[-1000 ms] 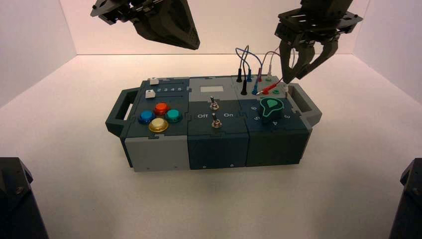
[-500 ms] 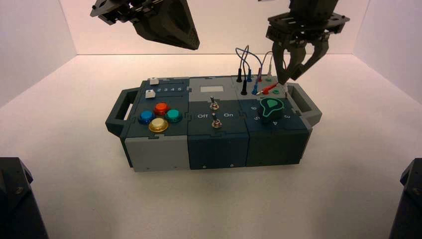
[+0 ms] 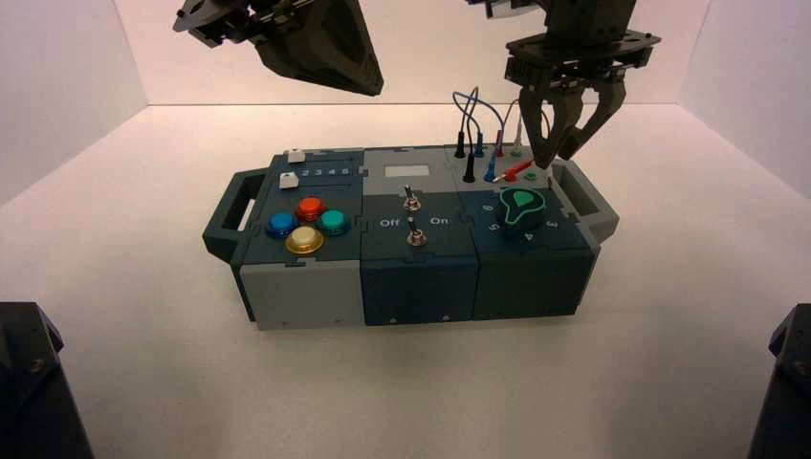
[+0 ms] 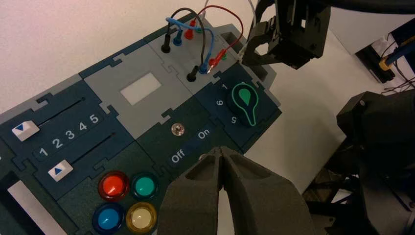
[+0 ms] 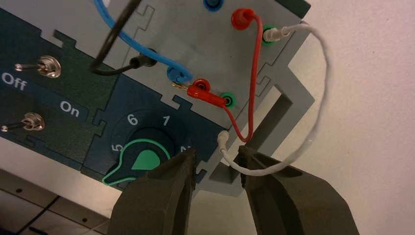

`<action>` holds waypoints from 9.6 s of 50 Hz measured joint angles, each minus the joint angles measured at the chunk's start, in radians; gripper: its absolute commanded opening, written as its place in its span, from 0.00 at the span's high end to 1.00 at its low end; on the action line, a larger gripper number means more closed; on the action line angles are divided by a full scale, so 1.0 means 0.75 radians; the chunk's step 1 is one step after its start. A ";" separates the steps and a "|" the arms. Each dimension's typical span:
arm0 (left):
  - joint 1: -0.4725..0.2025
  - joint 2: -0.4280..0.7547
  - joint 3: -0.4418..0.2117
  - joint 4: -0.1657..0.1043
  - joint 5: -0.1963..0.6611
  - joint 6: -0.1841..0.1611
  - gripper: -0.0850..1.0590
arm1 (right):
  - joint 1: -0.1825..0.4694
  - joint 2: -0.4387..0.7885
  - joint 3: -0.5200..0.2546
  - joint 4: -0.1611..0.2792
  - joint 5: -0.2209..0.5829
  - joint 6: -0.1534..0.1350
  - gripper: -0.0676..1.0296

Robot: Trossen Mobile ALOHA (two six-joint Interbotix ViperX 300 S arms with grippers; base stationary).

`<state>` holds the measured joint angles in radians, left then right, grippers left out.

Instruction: Insert the white wire.

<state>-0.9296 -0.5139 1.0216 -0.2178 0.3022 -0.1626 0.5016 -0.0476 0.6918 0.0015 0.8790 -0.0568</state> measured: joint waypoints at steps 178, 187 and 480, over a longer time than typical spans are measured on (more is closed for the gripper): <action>0.004 0.090 -0.084 0.016 0.102 0.025 0.95 | -0.004 -0.006 0.057 -0.027 -0.280 0.063 0.96; 0.004 0.092 -0.084 0.016 0.115 0.027 0.95 | -0.004 -0.006 0.057 -0.010 -0.286 0.065 0.96; 0.004 0.162 -0.110 0.033 0.092 0.092 0.95 | -0.016 0.184 -0.029 -0.016 -0.243 0.065 0.64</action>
<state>-0.9265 -0.3927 0.9388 -0.1933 0.3712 -0.0936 0.4893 0.0905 0.6703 -0.0107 0.6964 -0.0077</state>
